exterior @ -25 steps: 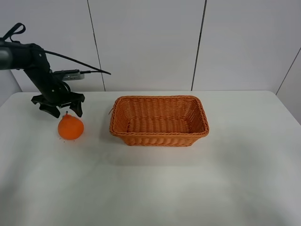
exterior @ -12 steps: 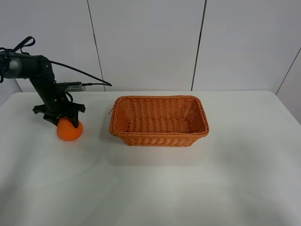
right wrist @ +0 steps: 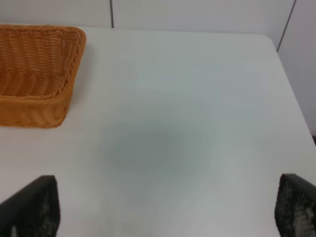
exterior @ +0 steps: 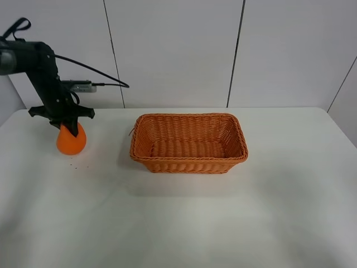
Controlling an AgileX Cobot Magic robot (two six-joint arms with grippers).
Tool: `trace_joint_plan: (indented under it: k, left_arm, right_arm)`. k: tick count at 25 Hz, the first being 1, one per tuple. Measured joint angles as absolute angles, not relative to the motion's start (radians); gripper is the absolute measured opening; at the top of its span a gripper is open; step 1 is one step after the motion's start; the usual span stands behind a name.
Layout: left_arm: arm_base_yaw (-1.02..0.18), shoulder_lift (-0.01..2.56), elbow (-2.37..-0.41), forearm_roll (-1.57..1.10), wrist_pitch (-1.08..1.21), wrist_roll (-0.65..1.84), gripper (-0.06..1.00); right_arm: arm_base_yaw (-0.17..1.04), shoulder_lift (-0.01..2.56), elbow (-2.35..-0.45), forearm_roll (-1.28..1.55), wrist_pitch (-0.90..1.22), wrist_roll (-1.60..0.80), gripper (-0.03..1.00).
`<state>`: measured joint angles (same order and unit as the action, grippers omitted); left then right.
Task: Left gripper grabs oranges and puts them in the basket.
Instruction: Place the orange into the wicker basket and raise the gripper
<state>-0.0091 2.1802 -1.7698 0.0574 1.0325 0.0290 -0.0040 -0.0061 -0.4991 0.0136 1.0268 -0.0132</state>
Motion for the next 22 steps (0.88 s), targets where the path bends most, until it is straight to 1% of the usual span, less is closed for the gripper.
trace_joint_plan:
  k: [6,12,15,22]
  left_arm:
    - [-0.008,2.092,-1.926,0.055,1.135,0.013,0.23]
    - [-0.036,2.079,-1.996,0.057,1.188,-0.008,0.23]
    - [-0.104,2.08,-2.029,0.058,1.189,-0.012,0.23]
    - [-0.339,2.124,-2.127,0.053,1.188,-0.015,0.23]
  right_arm:
    - [-0.004,-0.006,-0.499,0.014,1.027,-0.013,0.69]
    - [-0.004,-0.006,-0.499,0.014,1.027,-0.013,0.69]
    - [-0.004,-0.006,-0.499,0.014,1.027,-0.013,0.69]
    - [-0.004,-0.006,-0.499,0.014,1.027,-0.013,0.69]
